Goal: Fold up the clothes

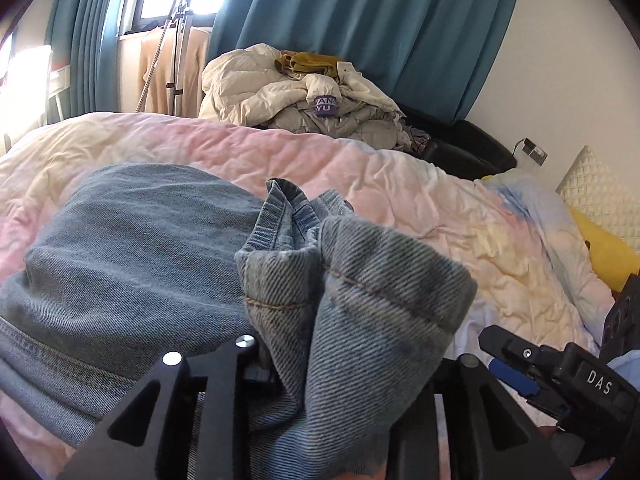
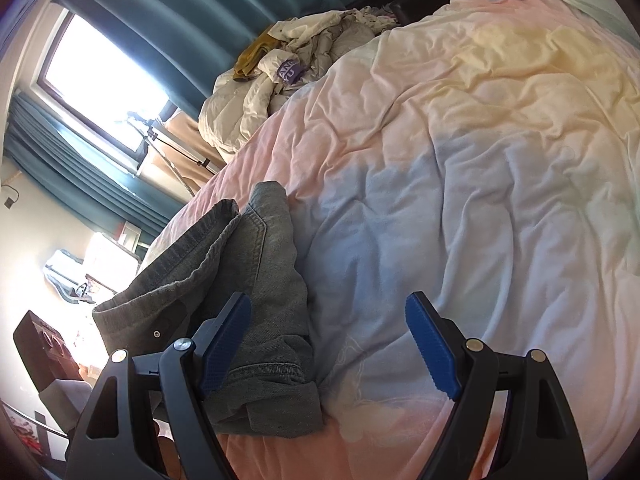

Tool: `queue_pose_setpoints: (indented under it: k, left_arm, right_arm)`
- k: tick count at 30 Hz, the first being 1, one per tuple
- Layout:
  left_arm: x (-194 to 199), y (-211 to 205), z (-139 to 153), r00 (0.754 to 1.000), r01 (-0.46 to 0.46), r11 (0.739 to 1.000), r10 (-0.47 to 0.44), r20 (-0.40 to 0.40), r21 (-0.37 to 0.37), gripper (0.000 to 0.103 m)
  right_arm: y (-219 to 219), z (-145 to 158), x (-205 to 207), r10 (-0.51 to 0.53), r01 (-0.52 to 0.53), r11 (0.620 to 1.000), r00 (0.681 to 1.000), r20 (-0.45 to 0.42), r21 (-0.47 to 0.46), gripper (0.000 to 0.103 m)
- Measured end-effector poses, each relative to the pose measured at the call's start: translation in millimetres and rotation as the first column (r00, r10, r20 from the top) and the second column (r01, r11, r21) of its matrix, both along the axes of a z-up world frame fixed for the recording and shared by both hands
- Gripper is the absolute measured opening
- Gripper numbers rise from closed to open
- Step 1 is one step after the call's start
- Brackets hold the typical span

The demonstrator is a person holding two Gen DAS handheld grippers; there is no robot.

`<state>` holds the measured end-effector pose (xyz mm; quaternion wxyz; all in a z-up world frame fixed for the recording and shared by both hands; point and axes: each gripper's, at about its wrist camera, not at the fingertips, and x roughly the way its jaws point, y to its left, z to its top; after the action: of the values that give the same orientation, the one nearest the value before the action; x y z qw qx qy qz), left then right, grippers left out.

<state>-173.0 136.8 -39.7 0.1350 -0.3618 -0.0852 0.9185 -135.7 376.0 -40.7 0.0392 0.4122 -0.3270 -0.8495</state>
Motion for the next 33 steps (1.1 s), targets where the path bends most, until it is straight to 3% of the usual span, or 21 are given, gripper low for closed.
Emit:
queue_pose_setpoints:
  k: [3,6,14,19,25,33]
  left_arm:
    - [12.2,5.8,3.3,0.998,0.056,0.998,-0.058,-0.029,-0.04,0.06]
    - [27.4,10.6,7.8,0.99,0.123,0.989,-0.128,-0.056,-0.083,0.067]
    - [65.0,-14.8,37.9,0.965,0.227,0.967,-0.24,-0.11,-0.118,0.067]
    - [73.4,-50.3,55.0,0.966,0.209,0.971,-0.223,-0.133,-0.112,0.067]
    - [77.7,-84.9,48.7,0.974,0.153,0.984,-0.166,-0.153,-0.092,0.067]
    - [67.9,-117.5,33.4,0.987,0.069,0.997,-0.07,-0.147,-0.017,0.067]
  right_arm:
    - [-6.1,1.9,0.0,0.029,-0.029,1.0,0.999,-0.022,-0.005,0.081]
    - [-11.4,5.0,0.9,0.047,-0.047,0.999,0.998,-0.041,0.003,0.081]
    - [-25.3,19.5,4.4,0.107,-0.106,0.994,0.985,-0.138,0.014,0.081]
    - [-53.5,29.4,6.4,0.209,-0.208,0.978,0.955,-0.213,0.027,0.08]
    - [-91.1,36.2,9.8,0.311,-0.298,0.95,0.909,-0.277,0.088,0.076]
    - [-134.3,37.1,11.1,0.376,-0.31,0.921,0.868,-0.324,0.237,0.053]
